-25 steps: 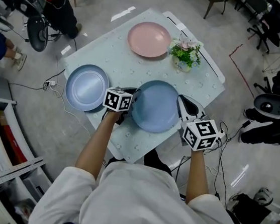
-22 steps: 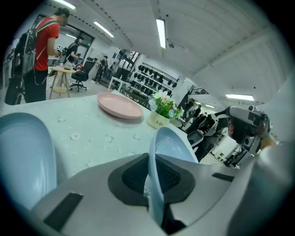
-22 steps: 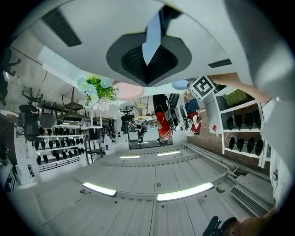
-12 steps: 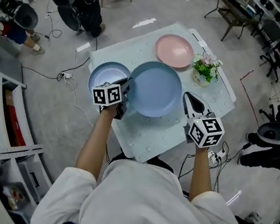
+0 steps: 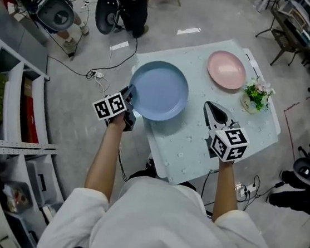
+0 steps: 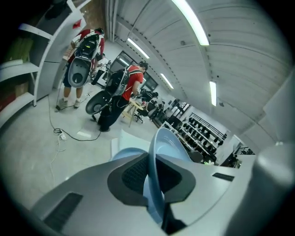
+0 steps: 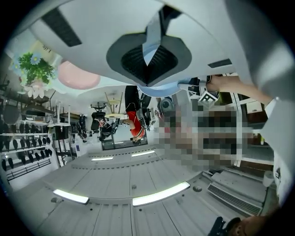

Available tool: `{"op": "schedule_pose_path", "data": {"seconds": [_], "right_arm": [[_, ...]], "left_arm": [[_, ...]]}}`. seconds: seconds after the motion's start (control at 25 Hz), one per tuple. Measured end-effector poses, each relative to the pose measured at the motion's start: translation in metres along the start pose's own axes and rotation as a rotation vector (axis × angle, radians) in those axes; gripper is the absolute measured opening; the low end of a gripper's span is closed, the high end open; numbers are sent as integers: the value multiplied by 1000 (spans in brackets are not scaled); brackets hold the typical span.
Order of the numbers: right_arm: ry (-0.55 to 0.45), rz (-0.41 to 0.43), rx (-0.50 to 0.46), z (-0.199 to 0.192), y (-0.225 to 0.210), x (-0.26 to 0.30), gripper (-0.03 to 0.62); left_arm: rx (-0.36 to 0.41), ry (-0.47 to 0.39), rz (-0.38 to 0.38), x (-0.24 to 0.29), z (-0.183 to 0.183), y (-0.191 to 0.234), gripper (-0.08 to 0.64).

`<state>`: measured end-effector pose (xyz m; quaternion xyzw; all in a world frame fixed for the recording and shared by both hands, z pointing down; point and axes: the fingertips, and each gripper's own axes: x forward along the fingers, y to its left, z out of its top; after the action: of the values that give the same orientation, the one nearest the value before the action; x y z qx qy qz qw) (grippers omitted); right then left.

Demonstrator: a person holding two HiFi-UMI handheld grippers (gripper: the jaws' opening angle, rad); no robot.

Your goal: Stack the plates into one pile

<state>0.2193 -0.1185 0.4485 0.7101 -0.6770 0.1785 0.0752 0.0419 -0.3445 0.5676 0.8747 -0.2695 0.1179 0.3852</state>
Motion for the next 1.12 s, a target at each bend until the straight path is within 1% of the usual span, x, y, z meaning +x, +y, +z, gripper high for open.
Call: {"op": "schedule_pose_path", "data": {"seconds": [0.12,0.2,0.28,0.4,0.6,0.68,0.72,0.84,0.92,0.96,1.04,1.12], "right_arm": [[13,17,-6,-1,15,20,12],[20,12,-5,-3,21,31,12],[28,1,1,-8,25,39,12],[44,-8,8,-15,30,52,12],[56,-31,2,-15,30,62,12],[48,-47,-1,-13,29,61,12],[45,-56,-3,-13,27,60,12],[51,-79,-15,-13,24,57,12],[59,-91,-28,-14,21,55,13],[61,-94,-32,-14,20,55,14],[58,-96,-35,-15,19,53,14],[51,-98,-36,-13,18,50,14]], "left_arm": [[-59,-5,55,-6,0,35,35],[-96,3,75,-3,-2,53,37],[-116,27,86,3,-8,65,37],[-105,70,95,16,-15,77,40],[-80,119,93,38,-22,80,44],[-38,156,121,43,-27,83,43],[1,182,143,45,-29,85,43],[176,256,211,48,-35,89,43],[284,280,234,49,-35,87,64],[321,285,237,50,-36,85,84],[367,283,239,52,-36,83,157],[402,270,254,51,-32,83,170]]}}
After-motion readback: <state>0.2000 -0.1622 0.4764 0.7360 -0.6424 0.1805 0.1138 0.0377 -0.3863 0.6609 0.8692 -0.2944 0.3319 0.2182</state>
